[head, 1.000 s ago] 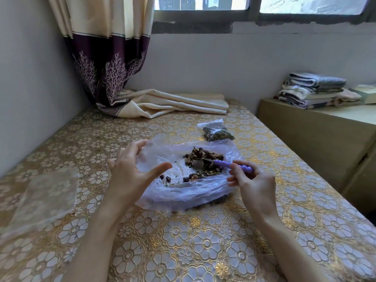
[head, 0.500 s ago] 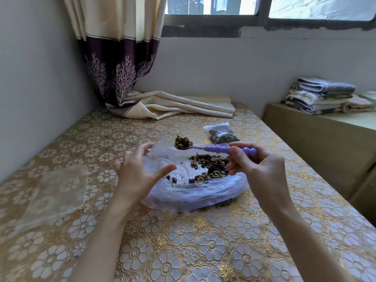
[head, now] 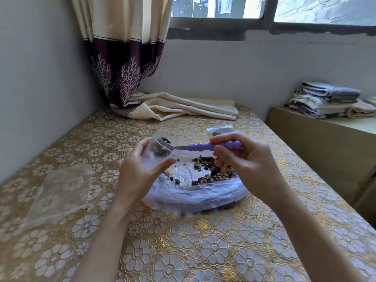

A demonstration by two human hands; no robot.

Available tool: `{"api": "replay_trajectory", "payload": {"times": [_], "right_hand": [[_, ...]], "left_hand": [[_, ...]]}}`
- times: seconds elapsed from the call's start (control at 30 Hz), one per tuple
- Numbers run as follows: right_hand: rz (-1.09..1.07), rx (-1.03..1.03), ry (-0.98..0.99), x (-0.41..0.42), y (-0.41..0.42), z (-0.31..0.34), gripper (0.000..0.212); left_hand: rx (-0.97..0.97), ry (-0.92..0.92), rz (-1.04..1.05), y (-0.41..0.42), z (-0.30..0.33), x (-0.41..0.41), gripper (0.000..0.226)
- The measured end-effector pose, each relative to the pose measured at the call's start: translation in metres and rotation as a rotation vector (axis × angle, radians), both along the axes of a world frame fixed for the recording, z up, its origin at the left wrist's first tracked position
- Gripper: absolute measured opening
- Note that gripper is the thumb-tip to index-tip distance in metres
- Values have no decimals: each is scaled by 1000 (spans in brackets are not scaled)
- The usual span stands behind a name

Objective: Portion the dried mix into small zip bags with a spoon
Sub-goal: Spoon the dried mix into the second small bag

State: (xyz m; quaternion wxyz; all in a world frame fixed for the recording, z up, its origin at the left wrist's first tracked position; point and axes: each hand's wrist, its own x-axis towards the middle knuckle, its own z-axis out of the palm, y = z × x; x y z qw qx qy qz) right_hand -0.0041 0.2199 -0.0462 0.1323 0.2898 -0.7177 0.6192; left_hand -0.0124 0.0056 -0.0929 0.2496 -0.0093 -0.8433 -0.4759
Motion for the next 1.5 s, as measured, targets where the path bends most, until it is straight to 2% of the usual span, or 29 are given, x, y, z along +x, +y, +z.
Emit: {"api": "replay_trajectory", "payload": {"times": [0.17, 0.33, 0.47, 0.6, 0.73, 0.83, 0.97, 1.07, 1.13, 1.27, 1.37, 1.43, 1.5], "right_hand": [[70, 34, 52, -3, -5, 7, 20], [63, -69, 64, -10, -11, 10, 19], [78, -94, 68, -12, -14, 9, 20], [77, -96, 51, -13, -11, 6, 15], [-77, -368, -69, -18, 1, -3, 14], [-269, -477, -124, -21, 12, -20, 15], [-375, -435, -210, -17, 21, -45, 24], [-391, -385, -256, -7, 24, -59, 23], [-425, -356, -266, -2, 27, -66, 21], [-523, -268, -195, 5, 32, -70, 13], [-580, -194, -91, 9, 28, -70, 9], [-597, -107, -8, 11, 22, -70, 17], [-614, -47, 32, 11, 16, -72, 24]], "left_hand": [[69, 63, -44, -3, 3, 2, 114], [136, 115, -81, -4, 3, 3, 95], [146, 94, -64, -7, 1, 1, 105], [160, 100, -60, -9, -1, -1, 95], [162, 123, -50, -8, -2, -2, 77], [136, 144, -32, -7, -4, -3, 74], [88, 186, 6, -3, -2, -1, 60], [329, 242, -11, -7, 3, 2, 38], [420, 273, 13, -11, 7, 4, 32], [384, 262, -49, -8, 7, 4, 38], [346, 240, -95, -3, 5, 3, 63], [329, 193, -106, 0, 3, 2, 76], [417, 183, -86, -1, 3, 1, 79]]}}
